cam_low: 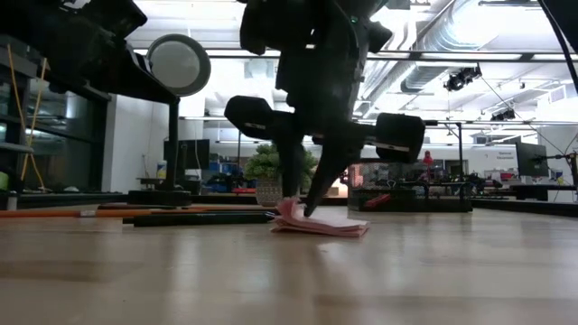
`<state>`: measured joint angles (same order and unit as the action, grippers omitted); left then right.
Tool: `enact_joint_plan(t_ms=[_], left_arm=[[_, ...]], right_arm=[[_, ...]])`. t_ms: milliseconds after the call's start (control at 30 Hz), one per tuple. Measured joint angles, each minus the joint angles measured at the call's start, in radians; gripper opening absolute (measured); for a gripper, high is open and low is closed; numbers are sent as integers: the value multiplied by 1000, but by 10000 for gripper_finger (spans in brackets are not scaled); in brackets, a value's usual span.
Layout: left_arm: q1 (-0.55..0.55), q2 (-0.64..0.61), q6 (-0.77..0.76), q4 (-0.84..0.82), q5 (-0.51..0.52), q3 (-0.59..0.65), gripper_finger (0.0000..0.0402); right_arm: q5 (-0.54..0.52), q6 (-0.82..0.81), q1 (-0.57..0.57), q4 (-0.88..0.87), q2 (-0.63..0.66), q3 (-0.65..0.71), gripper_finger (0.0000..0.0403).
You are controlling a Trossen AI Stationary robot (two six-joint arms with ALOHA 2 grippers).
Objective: Pick and place office supplies into organizer
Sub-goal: Put the pink sticky notes into the black desk organizer
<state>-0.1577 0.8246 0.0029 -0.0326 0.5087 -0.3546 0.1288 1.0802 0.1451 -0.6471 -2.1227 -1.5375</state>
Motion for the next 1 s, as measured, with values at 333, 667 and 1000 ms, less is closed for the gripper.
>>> enact_joint_plan(t_ms=[333,667,1000], left_arm=[[0,0,0,0,0,0,90],[0,0,0,-1,0,0,90],[0,0,0,-2,0,0,90]], right_arm=[[-78,-29,7,-15,0,-1,4],[-309,-160,32,-272,0,-154,1],[-496,-446,-23,-737,2,-386,1]])
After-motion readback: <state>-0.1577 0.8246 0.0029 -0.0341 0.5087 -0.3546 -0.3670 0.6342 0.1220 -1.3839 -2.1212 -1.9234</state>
